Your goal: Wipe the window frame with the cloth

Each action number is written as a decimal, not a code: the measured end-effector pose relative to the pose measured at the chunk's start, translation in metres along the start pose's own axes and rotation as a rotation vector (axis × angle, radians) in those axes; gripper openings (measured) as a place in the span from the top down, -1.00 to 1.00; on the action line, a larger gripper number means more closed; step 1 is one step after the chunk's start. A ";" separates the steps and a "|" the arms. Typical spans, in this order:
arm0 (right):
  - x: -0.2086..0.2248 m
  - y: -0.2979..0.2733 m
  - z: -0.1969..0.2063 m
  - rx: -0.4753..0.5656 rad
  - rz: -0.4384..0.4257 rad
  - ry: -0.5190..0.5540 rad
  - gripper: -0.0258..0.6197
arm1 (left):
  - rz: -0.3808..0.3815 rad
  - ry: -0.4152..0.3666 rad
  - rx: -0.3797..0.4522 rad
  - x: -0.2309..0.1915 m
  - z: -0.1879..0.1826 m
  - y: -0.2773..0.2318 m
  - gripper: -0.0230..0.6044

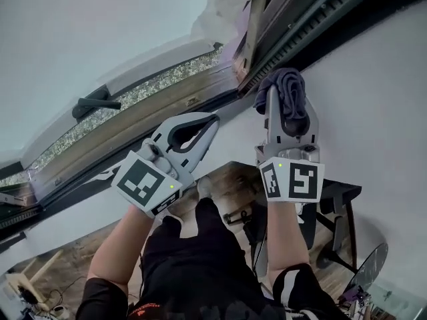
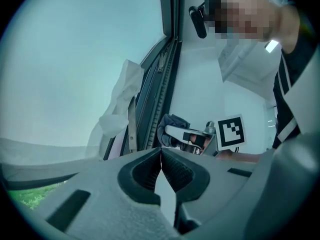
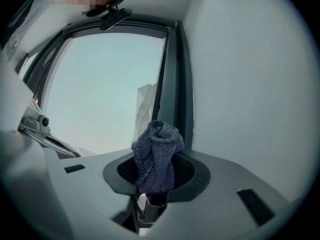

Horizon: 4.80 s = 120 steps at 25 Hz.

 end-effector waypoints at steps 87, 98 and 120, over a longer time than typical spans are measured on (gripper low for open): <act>-0.023 -0.059 -0.055 -0.231 0.014 0.514 0.60 | -0.011 0.031 0.037 -0.019 -0.020 0.033 0.86; -0.031 -0.061 0.003 -0.312 -0.013 0.513 0.60 | -0.044 0.049 -0.015 -0.023 0.009 0.038 0.86; -0.043 -0.070 0.103 -0.403 -0.117 0.537 0.60 | -0.087 0.107 -0.106 -0.034 0.070 0.025 0.86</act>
Point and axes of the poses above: the fingertips, and each gripper's own axes: y backward along the fingers, x to its right, z out of its underside, the point moved 6 cm from there along y, backward along the fingers, and after that the axes turned 14 degrees about -z, right-handed, at the moved point
